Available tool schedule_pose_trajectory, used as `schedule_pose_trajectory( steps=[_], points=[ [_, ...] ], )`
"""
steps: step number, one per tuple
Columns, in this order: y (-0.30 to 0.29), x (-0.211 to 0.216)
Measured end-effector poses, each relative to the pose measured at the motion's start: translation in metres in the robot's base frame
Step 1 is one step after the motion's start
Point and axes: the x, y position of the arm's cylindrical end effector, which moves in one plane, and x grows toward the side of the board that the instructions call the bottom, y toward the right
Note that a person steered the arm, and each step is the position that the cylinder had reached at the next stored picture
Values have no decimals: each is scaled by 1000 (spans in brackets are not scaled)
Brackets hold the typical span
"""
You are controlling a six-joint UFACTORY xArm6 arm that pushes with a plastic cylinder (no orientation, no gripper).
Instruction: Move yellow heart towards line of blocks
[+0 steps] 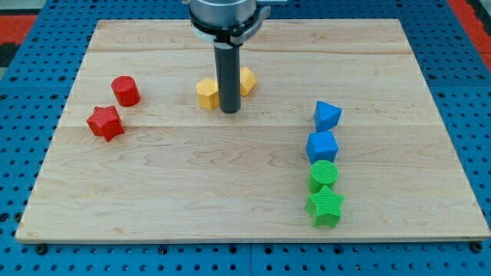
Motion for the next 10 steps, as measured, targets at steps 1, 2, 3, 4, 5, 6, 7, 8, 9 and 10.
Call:
schedule_pose_trajectory(
  steps=[1, 2, 3, 4, 5, 6, 7, 8, 9, 10],
  points=[
    [-31, -10],
    [-48, -10],
    [-11, -10],
    [94, -15],
    [128, -76],
    [63, -109],
    [17, -99],
    [47, -70],
    [73, -56],
    [95, -65]
  ],
)
